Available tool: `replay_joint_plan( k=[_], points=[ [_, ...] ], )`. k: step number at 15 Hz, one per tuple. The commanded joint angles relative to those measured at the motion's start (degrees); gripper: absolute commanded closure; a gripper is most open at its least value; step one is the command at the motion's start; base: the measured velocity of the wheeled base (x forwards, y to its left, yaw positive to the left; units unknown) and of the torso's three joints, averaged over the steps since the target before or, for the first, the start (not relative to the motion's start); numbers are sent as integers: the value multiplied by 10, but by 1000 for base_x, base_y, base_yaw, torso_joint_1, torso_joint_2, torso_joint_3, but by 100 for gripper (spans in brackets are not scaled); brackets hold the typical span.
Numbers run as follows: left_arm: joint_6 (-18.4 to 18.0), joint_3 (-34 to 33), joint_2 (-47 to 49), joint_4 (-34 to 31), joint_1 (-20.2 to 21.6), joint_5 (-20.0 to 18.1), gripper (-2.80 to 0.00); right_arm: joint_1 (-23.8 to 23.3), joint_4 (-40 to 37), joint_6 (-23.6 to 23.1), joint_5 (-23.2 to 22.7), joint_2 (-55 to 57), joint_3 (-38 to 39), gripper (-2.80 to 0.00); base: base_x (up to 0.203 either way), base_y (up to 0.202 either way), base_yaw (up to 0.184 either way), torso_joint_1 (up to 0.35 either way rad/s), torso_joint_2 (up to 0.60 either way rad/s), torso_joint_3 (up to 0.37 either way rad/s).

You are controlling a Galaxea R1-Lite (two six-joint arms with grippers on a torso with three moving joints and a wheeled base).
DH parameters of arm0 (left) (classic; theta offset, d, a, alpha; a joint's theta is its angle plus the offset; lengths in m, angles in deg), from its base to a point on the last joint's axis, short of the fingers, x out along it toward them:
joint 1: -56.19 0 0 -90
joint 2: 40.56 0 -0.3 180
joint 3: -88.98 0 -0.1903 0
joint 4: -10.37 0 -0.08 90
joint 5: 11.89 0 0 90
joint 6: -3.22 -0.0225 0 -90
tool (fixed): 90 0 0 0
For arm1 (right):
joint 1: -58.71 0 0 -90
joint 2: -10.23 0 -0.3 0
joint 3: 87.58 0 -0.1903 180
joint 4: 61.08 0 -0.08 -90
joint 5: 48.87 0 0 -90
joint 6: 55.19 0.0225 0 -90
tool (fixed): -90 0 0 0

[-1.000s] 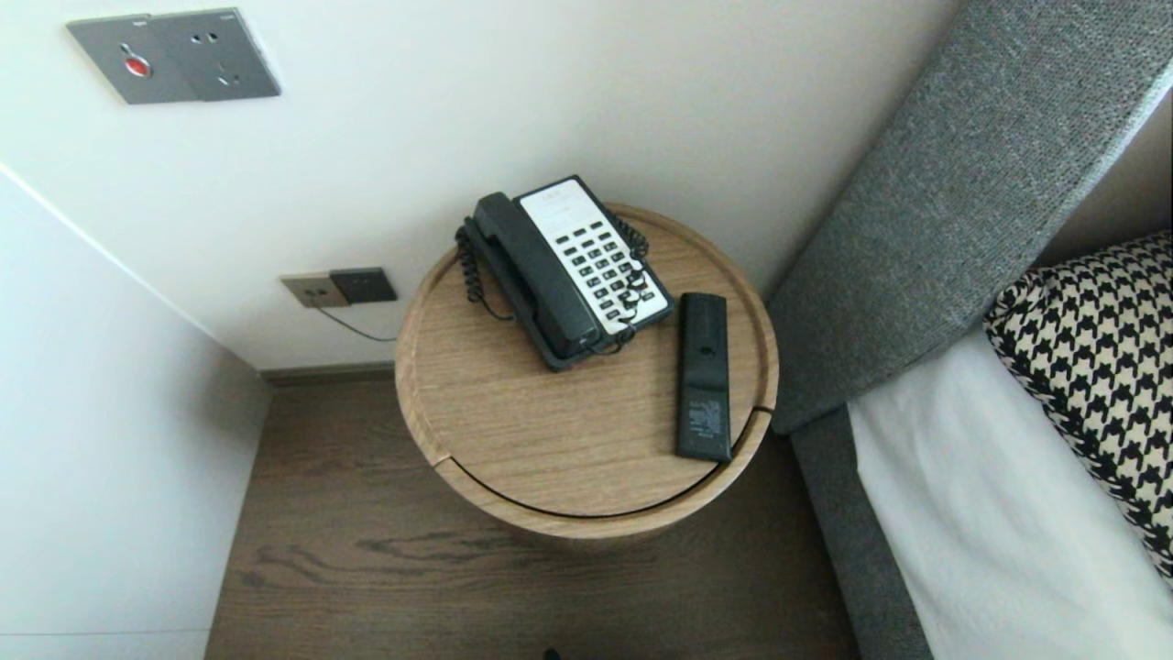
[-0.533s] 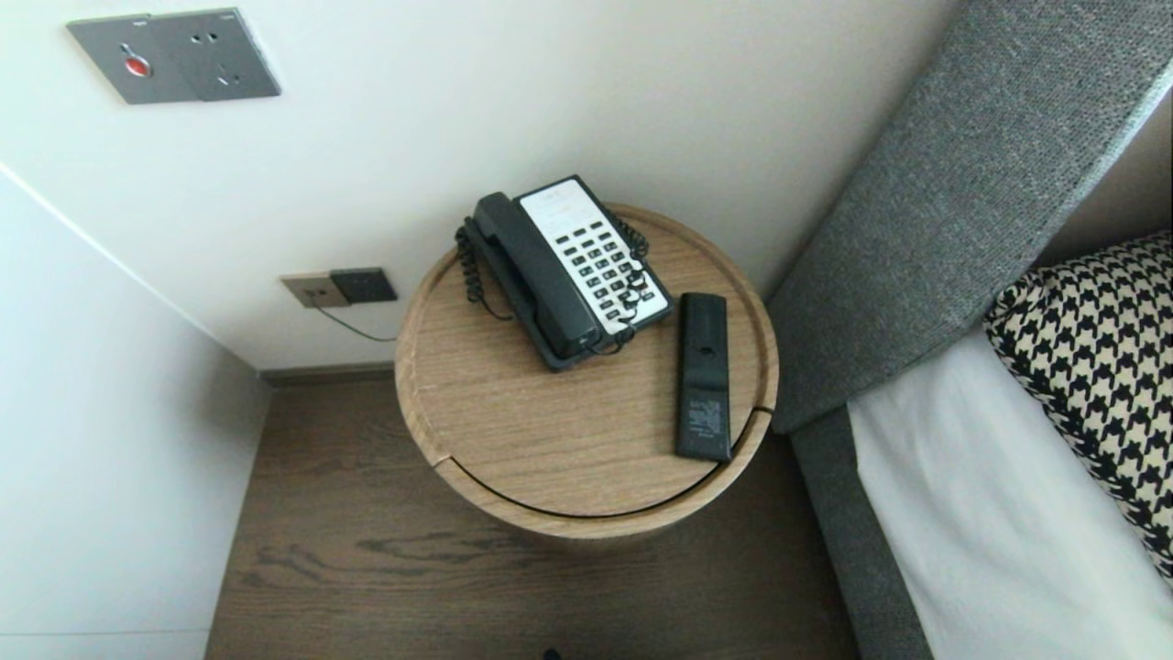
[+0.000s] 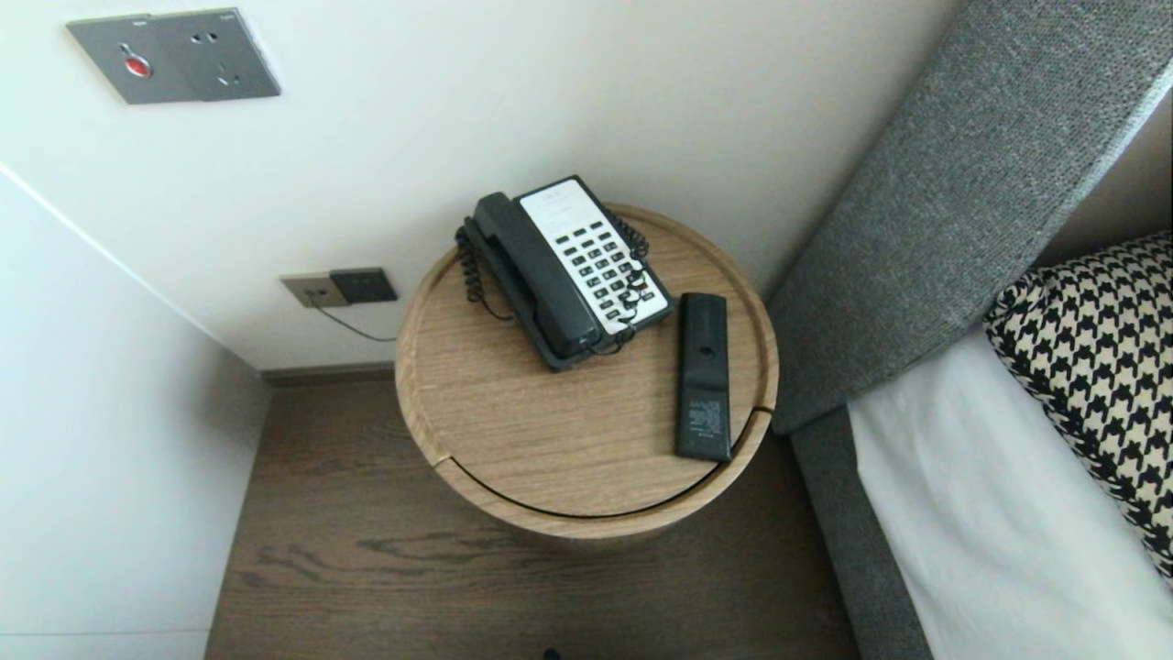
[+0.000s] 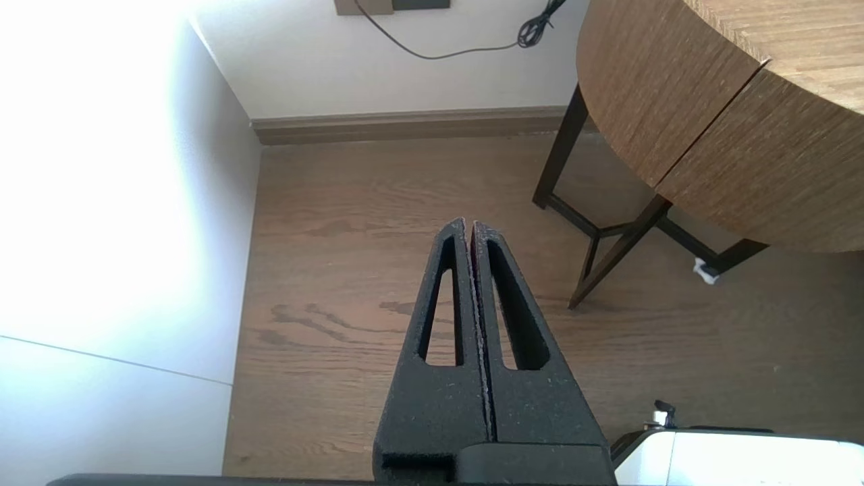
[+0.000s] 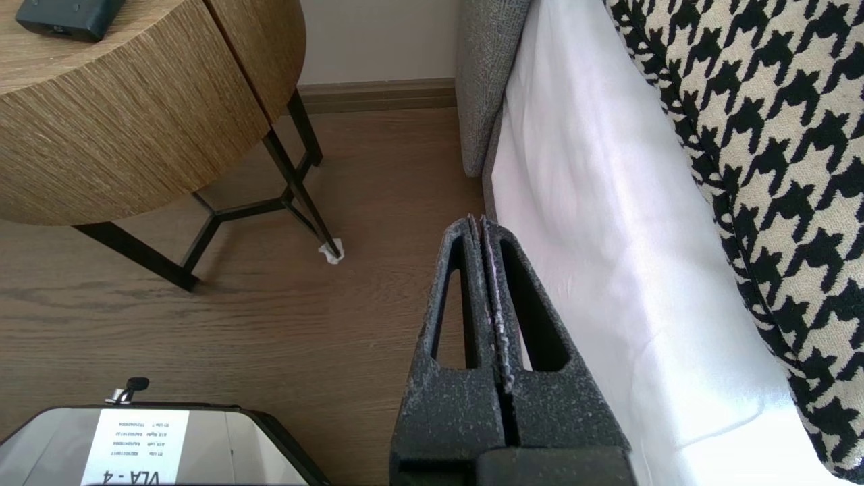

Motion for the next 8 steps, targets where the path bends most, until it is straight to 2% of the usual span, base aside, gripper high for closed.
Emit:
replay_joint_plan(
  k=[1, 8],
  points=[
    [0, 0, 0, 0, -1, 0, 0, 0, 0, -1, -1, 0, 0, 0, 0, 0, 0, 0, 0, 0],
    [0, 0, 0, -1, 0, 0, 0, 1, 0, -1, -1, 0, 0, 0, 0, 0, 0, 0, 0, 0]
  ],
)
